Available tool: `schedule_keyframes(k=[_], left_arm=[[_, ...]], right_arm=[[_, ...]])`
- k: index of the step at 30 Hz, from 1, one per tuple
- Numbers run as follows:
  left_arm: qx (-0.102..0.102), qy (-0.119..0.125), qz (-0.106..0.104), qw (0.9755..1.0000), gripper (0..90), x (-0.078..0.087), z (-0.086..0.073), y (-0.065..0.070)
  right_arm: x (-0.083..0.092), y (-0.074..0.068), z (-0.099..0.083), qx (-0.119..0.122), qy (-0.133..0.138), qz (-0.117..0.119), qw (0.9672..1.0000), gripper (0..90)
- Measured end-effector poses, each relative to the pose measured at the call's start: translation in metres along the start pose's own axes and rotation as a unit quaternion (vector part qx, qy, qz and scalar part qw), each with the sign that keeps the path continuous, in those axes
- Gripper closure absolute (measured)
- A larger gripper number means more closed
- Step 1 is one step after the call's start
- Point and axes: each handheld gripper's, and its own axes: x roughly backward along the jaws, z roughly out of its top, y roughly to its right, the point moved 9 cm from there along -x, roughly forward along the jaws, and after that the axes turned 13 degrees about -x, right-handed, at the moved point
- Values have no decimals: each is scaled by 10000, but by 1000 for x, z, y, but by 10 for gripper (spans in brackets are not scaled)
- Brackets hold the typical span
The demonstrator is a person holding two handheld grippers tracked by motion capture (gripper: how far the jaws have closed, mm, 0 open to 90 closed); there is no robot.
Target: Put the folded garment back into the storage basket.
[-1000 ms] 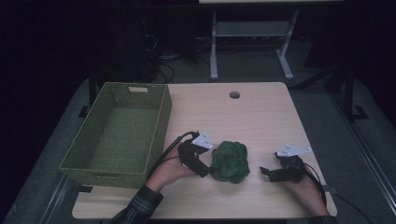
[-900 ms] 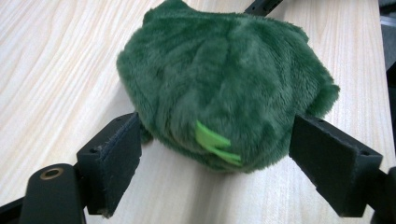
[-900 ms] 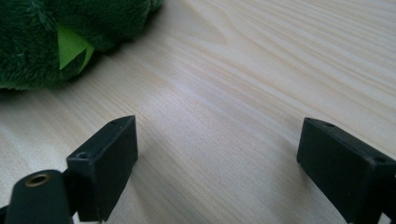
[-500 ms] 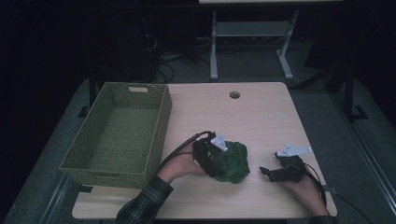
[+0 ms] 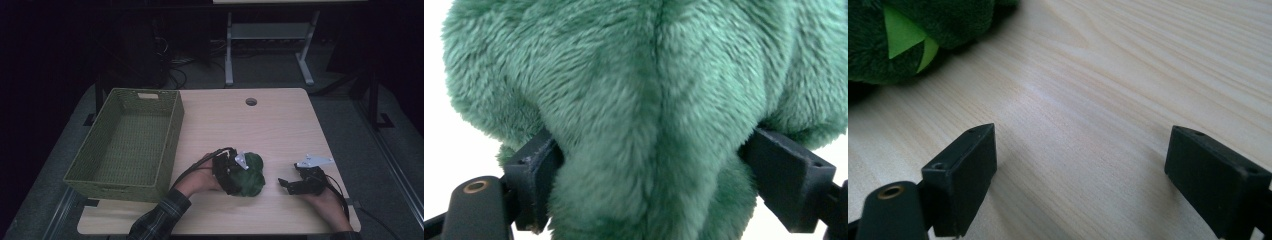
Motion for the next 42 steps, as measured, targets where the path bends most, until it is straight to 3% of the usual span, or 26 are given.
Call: schedule_keyframes(k=[4, 9, 14, 21, 36, 42], left_arm=[[52, -82, -1, 10000, 262, 0, 0, -1], [150, -127, -134, 9997, 496, 3, 0, -1], [316, -218, -232, 9990, 621, 4, 2, 0], [432, -100, -256, 9987, 673, 15, 4, -1], [700, 226, -28, 9973, 710, 74, 8, -12], [874, 337, 103, 9956, 709, 101, 6, -16]], right_arm=[[0, 1, 0, -4, 4, -18, 10000, 130], [0, 1, 0, -2, 15, -31, 10000, 131], [0, 1, 0, -17, 18, -44, 10000, 132], [0, 1, 1, -22, 21, -42, 10000, 132], [0, 2, 1, -32, 22, -58, 10000, 132], [0, 2, 1, -31, 23, -63, 10000, 132]])
